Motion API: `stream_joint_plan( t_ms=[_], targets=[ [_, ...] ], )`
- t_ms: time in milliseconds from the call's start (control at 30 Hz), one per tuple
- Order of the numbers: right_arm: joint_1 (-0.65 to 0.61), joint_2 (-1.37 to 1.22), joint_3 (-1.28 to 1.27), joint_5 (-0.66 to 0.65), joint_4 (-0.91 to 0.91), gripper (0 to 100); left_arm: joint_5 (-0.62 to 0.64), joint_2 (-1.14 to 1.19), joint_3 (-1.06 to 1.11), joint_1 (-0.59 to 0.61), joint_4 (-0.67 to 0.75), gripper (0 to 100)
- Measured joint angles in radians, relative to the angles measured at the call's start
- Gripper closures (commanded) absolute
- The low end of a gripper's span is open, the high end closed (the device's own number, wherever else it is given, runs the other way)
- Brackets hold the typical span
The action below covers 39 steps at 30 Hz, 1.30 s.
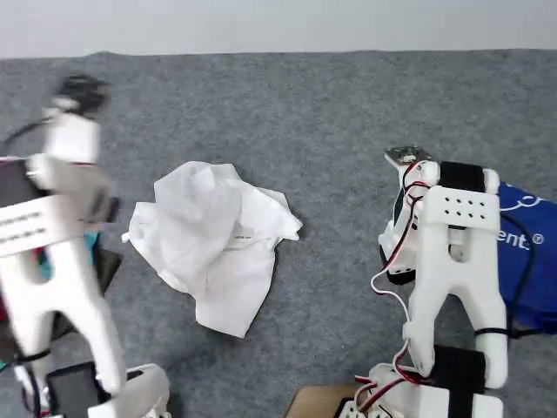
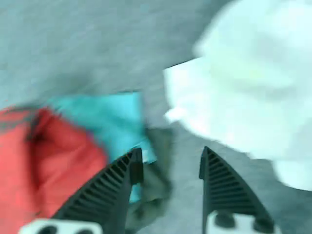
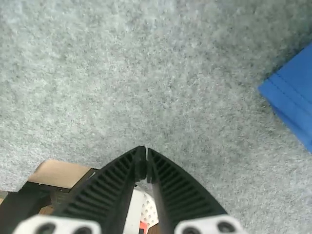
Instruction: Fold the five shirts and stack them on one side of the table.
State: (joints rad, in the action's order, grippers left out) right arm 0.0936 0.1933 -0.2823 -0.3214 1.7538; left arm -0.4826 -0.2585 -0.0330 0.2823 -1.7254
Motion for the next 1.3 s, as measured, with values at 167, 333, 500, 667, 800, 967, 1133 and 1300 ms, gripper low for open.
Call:
stream_joint_plan(
  t_ms=[167,333,500,667,800,967,1133,1300],
  targets=[
    [0.0,0.0,0.0,0.0,0.0,99.0,0.094,0.061,0.098,-0.244,0.06,80],
    [0.0,0.0,0.0,0.0,0.0,99.0,0.13,0.23,0.101,-0.33,0.138,80],
    [0.0,0.0,0.0,0.0,0.0,99.0,0.135,0.394,0.107,-0.37,0.215,80],
    [0.0,0.0,0.0,0.0,0.0,99.0,0.135,0.505,0.107,-0.374,0.275,90],
    [0.0,0.0,0.0,0.0,0.0,99.0,0.097,0.523,0.107,-0.391,0.281,99],
    [0.0,0.0,0.0,0.0,0.0,99.0,0.071,0.502,0.061,-0.373,0.241,100],
    [0.0,0.0,0.0,0.0,0.0,99.0,0.071,0.379,-0.051,-0.261,0.167,100],
    [0.0,0.0,0.0,0.0,0.0,99.0,0.071,0.341,-0.115,-0.117,0.104,100]
  ],
)
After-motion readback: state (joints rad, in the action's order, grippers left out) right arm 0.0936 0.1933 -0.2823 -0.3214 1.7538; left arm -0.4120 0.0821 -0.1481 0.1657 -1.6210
